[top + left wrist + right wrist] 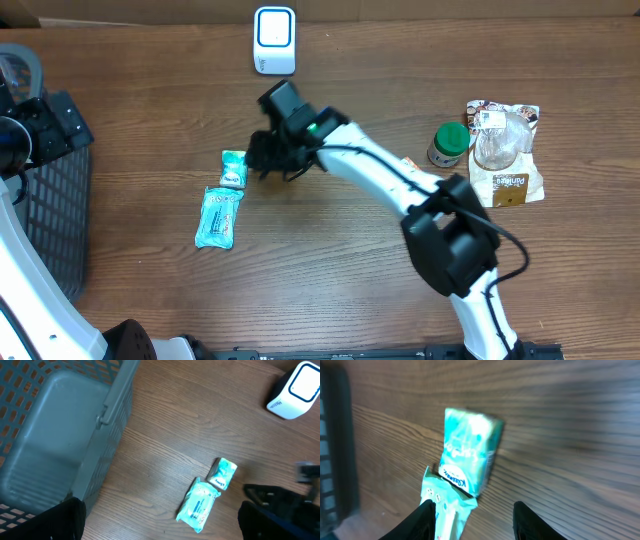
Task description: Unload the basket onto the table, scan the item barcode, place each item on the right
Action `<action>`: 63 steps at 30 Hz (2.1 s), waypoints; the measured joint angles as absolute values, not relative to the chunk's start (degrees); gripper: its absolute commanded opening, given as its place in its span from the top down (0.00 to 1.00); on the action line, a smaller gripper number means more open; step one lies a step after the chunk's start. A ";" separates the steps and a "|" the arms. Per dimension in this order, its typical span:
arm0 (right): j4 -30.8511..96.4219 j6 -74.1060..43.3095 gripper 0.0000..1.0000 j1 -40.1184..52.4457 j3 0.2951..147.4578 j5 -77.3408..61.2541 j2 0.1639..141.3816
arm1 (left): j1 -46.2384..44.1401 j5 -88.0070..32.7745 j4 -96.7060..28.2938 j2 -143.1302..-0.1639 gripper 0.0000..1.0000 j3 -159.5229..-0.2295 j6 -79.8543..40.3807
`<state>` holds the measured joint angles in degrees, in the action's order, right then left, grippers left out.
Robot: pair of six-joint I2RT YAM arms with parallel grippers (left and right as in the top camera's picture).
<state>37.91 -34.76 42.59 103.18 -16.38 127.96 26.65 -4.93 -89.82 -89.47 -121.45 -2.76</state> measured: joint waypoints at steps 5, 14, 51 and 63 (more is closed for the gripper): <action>35.11 -35.29 0.54 46.28 102.96 -12.75 131.31 | 26.65 -4.93 -89.82 -89.47 0.00 -121.45 -2.76; 30.04 -36.07 0.68 48.16 102.74 -5.37 132.94 | 26.65 -4.95 -89.82 -89.47 0.00 -121.45 -2.76; 58.72 -17.45 0.96 42.24 121.01 -10.35 134.85 | 26.65 -4.95 -89.82 -89.47 0.00 -121.45 -2.76; 71.42 3.09 0.96 37.89 122.56 -16.40 134.87 | 26.65 -4.95 -89.82 -89.47 0.01 -121.45 -2.76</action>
<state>71.42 3.09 37.89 122.56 -16.40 134.87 26.65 -4.95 -89.82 -89.47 -121.45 -2.76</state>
